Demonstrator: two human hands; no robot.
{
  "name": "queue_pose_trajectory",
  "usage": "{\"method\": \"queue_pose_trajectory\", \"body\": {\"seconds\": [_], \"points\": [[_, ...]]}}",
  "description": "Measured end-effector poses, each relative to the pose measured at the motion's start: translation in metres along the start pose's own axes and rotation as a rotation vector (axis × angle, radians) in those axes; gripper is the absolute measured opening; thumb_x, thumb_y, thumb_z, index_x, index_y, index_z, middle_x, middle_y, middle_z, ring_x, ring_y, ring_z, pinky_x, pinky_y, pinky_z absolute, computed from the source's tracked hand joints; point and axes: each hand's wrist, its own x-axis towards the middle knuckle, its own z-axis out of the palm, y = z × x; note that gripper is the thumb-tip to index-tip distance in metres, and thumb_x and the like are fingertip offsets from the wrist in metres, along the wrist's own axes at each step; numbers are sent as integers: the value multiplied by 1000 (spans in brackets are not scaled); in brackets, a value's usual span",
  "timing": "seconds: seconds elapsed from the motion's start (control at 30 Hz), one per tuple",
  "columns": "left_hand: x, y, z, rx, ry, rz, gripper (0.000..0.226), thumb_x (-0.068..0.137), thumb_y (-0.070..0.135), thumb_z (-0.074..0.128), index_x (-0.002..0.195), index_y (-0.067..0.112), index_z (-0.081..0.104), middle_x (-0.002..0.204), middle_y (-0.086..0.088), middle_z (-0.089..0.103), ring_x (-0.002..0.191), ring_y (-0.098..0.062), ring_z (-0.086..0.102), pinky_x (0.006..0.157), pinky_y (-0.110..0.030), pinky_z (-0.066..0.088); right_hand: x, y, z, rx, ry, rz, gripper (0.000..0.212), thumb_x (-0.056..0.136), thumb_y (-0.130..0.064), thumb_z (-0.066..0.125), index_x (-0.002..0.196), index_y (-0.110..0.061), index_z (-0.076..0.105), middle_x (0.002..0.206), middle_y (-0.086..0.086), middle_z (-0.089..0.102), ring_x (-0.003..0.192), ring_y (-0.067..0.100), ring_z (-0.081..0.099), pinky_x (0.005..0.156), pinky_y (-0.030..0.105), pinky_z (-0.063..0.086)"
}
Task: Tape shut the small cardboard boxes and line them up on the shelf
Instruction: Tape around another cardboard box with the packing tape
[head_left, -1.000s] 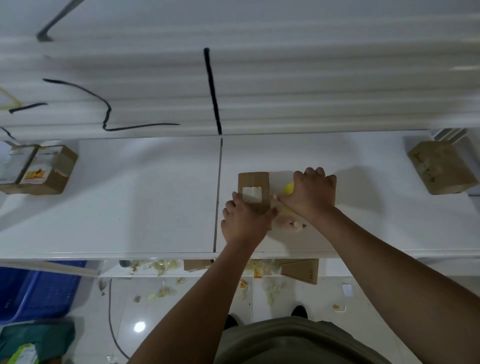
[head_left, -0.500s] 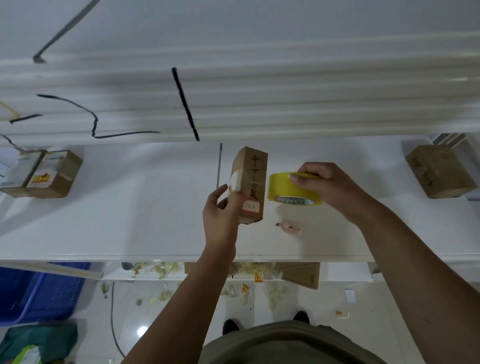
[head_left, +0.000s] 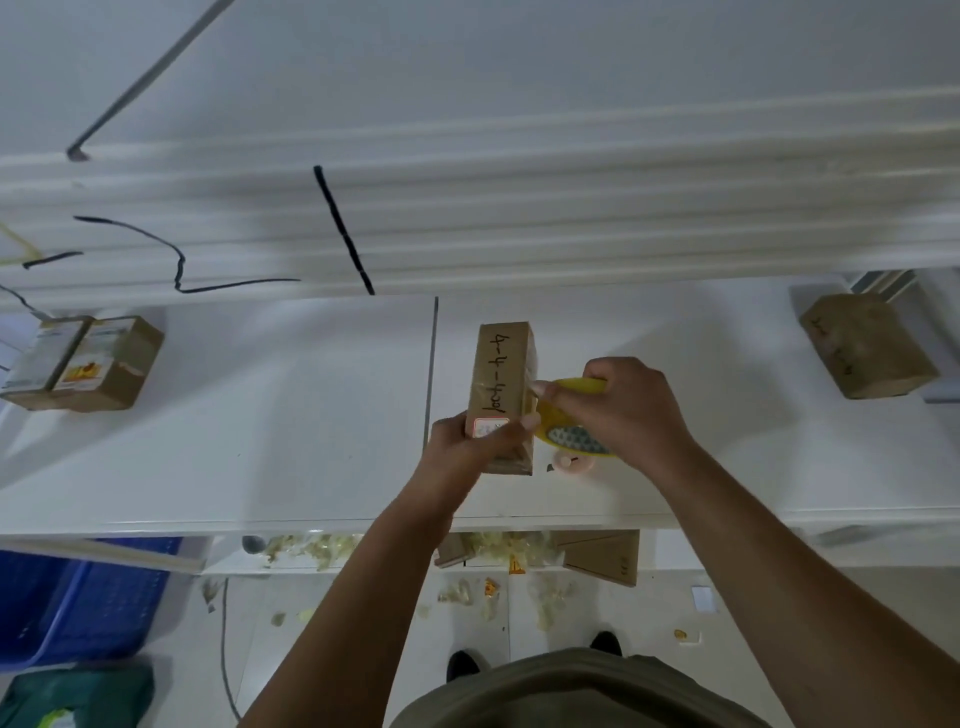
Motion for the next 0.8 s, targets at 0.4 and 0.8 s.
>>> {"method": "queue_pose_trajectory", "body": {"seconds": [0.4,0.8], "points": [[7,-20,-17,-295,504,46,37,91,36,71,116,9,74,98,-14,80,93,-33,80,75,-47,67,3,41,-10,928,-548,-138,45,91,-44,76,110,-3,79,110,18,76,110,25,70,101,36,50],[-7,1,-11,-988,354,-74,39,100,41,66,126,13,74,125,-19,77,105,-38,79,75,-47,65,-8,19,-17,619,-318,-193,47,85,-58,73,57,-25,54,58,-12,47,53,7,55,53,19,44]]}}
